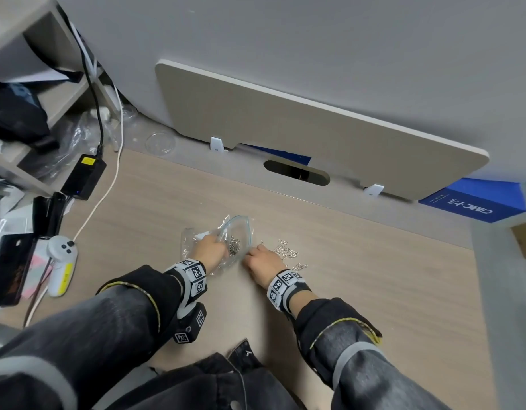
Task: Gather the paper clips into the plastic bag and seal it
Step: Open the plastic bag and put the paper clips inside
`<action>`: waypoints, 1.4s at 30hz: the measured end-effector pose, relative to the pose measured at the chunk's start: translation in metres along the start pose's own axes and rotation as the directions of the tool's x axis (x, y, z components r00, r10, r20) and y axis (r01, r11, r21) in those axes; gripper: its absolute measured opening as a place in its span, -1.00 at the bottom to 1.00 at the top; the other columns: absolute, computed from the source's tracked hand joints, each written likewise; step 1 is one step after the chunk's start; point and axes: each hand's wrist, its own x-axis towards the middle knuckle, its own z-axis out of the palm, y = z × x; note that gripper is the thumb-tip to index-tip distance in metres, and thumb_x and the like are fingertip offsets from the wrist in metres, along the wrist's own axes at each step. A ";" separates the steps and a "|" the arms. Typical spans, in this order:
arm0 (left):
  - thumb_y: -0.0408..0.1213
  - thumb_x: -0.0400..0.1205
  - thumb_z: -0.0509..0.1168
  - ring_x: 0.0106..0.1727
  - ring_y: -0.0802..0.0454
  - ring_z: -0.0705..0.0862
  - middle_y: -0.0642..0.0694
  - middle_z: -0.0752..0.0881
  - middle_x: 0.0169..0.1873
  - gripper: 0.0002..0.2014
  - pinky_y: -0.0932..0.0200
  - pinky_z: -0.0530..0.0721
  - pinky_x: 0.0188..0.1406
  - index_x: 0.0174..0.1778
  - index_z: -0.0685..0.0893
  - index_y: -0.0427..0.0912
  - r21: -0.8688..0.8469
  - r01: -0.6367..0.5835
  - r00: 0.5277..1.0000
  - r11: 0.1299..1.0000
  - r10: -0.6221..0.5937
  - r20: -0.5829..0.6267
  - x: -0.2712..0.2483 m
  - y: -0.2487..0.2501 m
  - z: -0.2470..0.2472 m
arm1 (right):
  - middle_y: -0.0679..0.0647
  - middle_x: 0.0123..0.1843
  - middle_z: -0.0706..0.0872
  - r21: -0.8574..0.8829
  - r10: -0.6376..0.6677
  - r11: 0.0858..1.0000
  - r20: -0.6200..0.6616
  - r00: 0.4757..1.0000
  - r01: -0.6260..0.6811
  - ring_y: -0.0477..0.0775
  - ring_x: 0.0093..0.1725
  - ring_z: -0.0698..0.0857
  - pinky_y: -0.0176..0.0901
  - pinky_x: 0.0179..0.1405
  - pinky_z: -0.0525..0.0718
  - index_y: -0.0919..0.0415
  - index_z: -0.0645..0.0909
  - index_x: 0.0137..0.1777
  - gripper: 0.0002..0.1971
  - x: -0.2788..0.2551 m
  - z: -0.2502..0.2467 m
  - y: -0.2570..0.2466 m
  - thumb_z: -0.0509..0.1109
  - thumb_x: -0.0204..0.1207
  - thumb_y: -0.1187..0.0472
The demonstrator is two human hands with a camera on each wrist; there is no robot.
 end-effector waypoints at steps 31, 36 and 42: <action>-0.27 0.29 0.24 -0.24 -0.21 0.68 -0.20 0.73 -0.24 -0.64 -0.01 0.69 -0.14 0.01 0.68 -0.07 0.087 -0.029 0.997 0.996 0.023 0.070 -0.007 -0.002 0.013 | 0.05 0.27 0.55 0.163 0.233 0.960 -0.018 0.972 -0.227 0.17 0.29 0.50 0.00 0.05 0.62 0.08 0.62 0.28 -0.54 -0.047 -0.001 0.050 0.23 0.41 0.42; -0.34 0.41 0.23 -0.18 -0.21 0.66 -0.20 0.69 -0.25 -0.84 -0.01 0.66 -0.10 -0.14 0.64 -0.12 0.089 -0.031 0.997 0.996 0.025 0.075 -0.015 0.001 0.011 | 0.03 0.35 0.51 0.135 0.178 0.977 -0.079 0.981 -0.166 0.19 0.30 0.47 0.01 -0.02 0.63 0.07 0.58 0.32 -0.52 -0.039 -0.006 0.036 0.25 0.41 0.40; -0.37 0.43 0.22 -0.26 -0.20 0.65 -0.19 0.68 -0.33 -0.80 0.00 0.66 -0.20 -0.07 0.65 -0.11 0.095 -0.056 0.996 0.994 0.049 0.077 -0.012 -0.003 0.009 | 0.20 0.19 0.58 0.064 0.127 0.990 -0.038 0.991 -0.125 0.29 0.19 0.53 0.10 0.00 0.60 0.29 0.65 0.16 -0.66 -0.052 0.006 0.029 0.24 0.40 0.43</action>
